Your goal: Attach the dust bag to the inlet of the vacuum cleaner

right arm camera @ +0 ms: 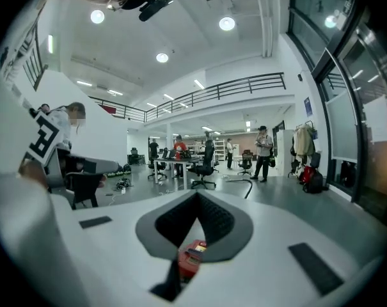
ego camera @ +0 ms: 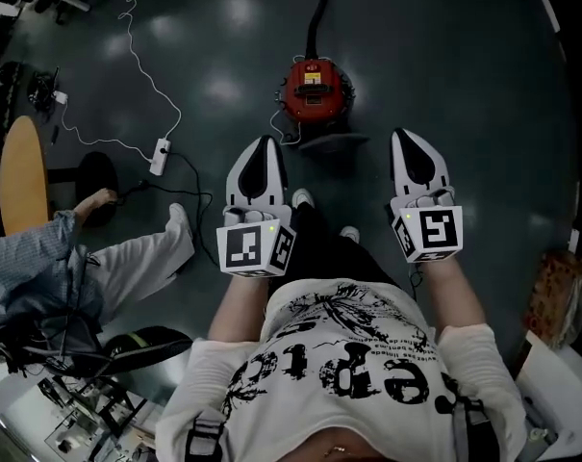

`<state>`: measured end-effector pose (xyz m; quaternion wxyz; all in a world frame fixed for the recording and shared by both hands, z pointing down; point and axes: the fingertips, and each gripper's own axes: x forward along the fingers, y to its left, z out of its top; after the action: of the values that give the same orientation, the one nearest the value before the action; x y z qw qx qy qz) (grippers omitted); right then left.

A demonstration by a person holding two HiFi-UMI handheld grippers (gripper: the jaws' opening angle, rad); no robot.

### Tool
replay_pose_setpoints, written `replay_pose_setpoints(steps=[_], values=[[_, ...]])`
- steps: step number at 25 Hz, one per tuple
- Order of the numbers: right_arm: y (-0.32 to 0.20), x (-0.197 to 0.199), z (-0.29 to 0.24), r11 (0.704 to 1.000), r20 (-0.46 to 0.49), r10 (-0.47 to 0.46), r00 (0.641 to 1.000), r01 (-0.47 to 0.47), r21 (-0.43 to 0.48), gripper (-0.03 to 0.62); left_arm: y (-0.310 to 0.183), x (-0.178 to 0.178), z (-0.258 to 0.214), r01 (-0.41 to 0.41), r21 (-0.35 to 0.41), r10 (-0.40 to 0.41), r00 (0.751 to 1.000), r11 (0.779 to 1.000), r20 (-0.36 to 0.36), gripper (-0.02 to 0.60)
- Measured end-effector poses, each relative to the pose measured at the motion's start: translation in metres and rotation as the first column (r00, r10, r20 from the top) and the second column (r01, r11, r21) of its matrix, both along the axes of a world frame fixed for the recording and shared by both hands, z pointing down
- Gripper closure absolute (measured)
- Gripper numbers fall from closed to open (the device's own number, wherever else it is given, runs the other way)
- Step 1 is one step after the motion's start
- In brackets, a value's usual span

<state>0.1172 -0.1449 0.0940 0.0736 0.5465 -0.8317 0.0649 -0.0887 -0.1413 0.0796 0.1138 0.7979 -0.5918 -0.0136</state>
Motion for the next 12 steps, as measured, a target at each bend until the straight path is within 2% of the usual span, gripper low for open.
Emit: replay_pose_setpoints(steps=[5,8,12], values=[[0.04,0.011,-0.023,0.999,-0.022,0.001,1.0,0.0,0.036,0.592,0.047,0.013,-0.024,0.001,0.025,-0.002,1.0,1.0,0.031,0.577],[0.058,0.02,-0.017,1.0,0.009,0.003,1.0,-0.004,0.025,0.592,0.066,0.019,-0.021,0.005,0.035,-0.008,0.997,0.999,0.07,0.577],[0.077,0.031,-0.019,1.0,0.052,0.003,0.999,-0.004,0.023,0.592,0.087,0.025,-0.028,0.026,0.063,-0.03,0.997,0.998,0.073,0.577]])
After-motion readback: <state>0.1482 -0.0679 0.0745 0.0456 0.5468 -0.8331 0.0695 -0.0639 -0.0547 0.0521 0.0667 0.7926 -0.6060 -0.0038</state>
